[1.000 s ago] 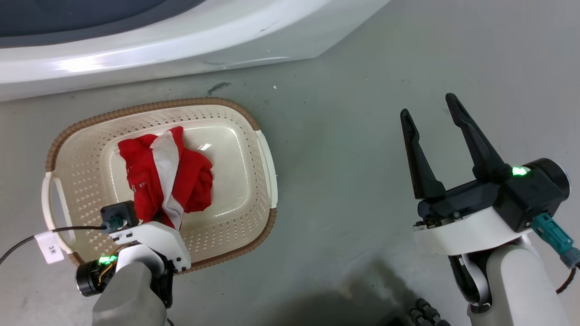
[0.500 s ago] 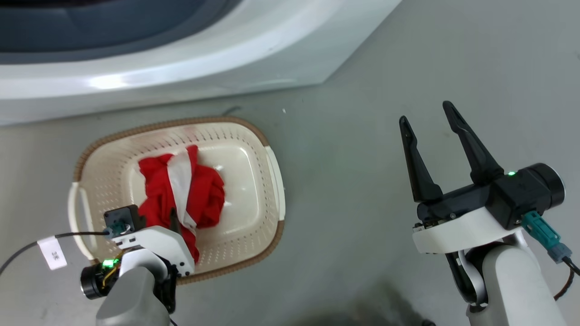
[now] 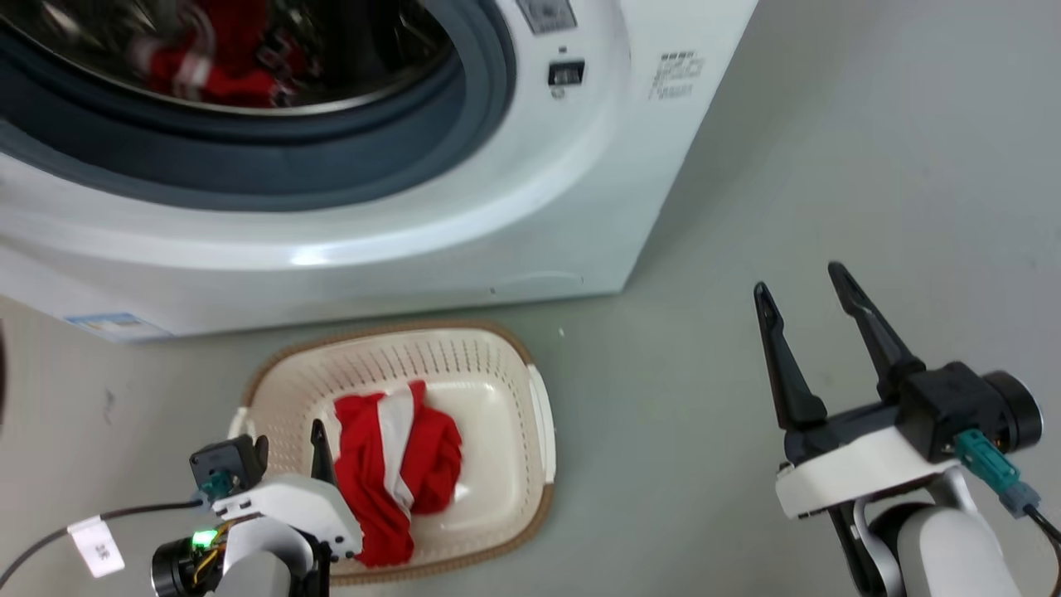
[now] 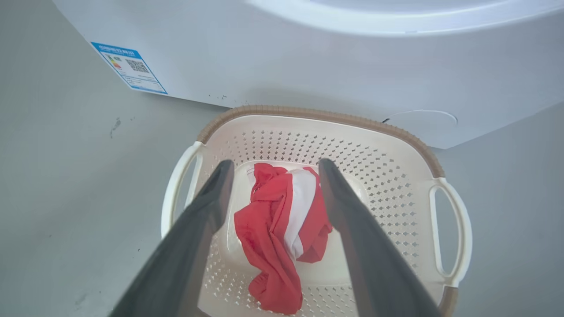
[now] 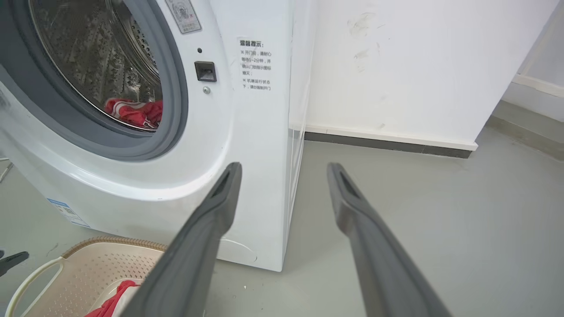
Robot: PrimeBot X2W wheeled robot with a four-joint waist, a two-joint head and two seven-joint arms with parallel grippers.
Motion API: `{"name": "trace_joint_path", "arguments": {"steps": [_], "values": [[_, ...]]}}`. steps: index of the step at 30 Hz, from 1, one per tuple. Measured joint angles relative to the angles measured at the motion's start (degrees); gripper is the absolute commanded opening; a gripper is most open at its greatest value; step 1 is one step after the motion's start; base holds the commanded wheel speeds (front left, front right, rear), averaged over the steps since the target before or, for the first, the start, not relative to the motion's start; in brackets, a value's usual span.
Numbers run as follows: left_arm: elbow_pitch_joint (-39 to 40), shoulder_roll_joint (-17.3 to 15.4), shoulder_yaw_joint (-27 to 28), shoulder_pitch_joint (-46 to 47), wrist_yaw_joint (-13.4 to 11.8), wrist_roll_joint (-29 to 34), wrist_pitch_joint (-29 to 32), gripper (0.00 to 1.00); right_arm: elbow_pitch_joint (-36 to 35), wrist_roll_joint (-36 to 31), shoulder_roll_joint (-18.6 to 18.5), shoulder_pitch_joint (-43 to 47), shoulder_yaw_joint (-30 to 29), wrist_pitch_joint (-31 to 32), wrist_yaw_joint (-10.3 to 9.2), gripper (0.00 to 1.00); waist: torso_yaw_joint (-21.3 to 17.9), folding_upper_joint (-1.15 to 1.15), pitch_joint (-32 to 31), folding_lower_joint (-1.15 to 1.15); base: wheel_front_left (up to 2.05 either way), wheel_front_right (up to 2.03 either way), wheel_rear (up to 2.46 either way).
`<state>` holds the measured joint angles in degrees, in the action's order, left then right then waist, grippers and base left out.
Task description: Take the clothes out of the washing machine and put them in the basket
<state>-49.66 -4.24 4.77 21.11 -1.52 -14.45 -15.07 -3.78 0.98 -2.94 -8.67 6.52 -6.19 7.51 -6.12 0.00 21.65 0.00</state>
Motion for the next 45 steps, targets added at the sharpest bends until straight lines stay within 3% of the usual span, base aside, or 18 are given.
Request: {"name": "trace_joint_path", "arguments": {"steps": [11, 19, 25, 34, 45], "values": [[14.4, 1.2, 1.0, -6.6, 0.3, 3.7, 0.0, 1.00, -1.4, 0.3, 0.0, 4.6, -1.4, 2.4, 0.00, 1.00, 2.6, 0.00, -9.0, -0.01, 0.00, 0.00, 0.00], [20.2, 1.1, -1.2, -3.5, 0.9, 7.7, 0.0, 1.00, -2.1, 0.8, 0.0, 5.3, -1.3, 3.0, 0.00, 1.00, 3.3, 0.00, -10.5, -0.01, 0.00, 0.00, 0.00], [18.0, -2.4, -3.3, 5.1, 1.9, 11.1, 0.0, 1.00, -2.4, 1.0, 0.0, 5.0, -0.3, 2.9, 0.00, 1.00, 2.4, 0.00, -8.9, -0.01, 0.00, 0.00, 0.00], [8.6, -8.4, -6.5, 21.3, 3.9, 14.9, 2.6, 1.00, -2.4, 2.2, 0.0, 2.1, 0.9, 1.4, 0.00, 1.00, -1.1, 0.00, -3.8, 0.00, 0.00, 0.00, 0.00], [0.8, -16.0, -9.7, 39.3, 6.7, 17.9, 13.8, 1.00, -0.9, 4.3, 0.0, -1.5, 2.2, -1.3, 0.00, 1.00, -6.0, 0.00, 5.5, 0.01, 0.00, 0.00, 0.00]]}}
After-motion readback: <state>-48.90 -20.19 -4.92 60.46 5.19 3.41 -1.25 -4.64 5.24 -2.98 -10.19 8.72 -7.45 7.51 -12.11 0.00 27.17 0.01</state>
